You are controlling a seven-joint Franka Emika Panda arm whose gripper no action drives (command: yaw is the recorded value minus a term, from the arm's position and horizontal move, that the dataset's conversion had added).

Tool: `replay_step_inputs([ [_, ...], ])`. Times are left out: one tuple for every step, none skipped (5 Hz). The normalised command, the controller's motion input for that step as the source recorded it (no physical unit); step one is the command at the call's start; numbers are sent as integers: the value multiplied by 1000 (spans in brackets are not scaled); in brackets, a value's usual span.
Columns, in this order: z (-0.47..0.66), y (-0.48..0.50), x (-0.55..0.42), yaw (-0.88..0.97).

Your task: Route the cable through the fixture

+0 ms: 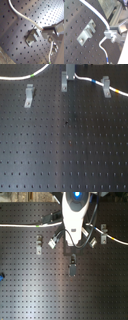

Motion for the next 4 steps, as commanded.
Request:
replay_step_inputs([
  [334, 136, -305, -143],
  [291, 178, -238, -60],
  [293, 220, -214, -40],
  [320, 229, -177, -74],
])
